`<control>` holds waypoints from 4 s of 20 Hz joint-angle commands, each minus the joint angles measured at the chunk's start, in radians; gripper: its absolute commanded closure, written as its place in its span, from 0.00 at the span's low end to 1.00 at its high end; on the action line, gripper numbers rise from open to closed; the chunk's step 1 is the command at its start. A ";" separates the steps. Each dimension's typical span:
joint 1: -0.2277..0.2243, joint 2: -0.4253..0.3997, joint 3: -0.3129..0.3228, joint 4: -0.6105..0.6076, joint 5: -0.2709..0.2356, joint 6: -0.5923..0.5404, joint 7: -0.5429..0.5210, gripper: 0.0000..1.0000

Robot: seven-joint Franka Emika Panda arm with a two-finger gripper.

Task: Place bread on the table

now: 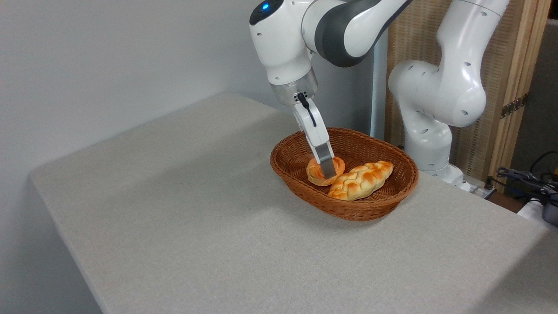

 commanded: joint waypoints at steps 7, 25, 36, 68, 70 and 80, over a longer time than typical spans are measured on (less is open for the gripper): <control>-0.011 -0.013 0.006 0.053 0.015 -0.086 -0.008 0.74; -0.001 0.450 0.061 0.478 -0.141 0.311 -0.195 0.47; -0.008 0.469 0.061 0.458 -0.141 0.312 -0.192 0.00; 0.181 0.512 0.004 0.975 -0.043 -0.203 -0.267 0.00; 0.181 0.512 0.004 0.975 -0.042 -0.204 -0.273 0.00; 0.180 0.510 0.020 0.974 0.021 -0.206 -0.268 0.00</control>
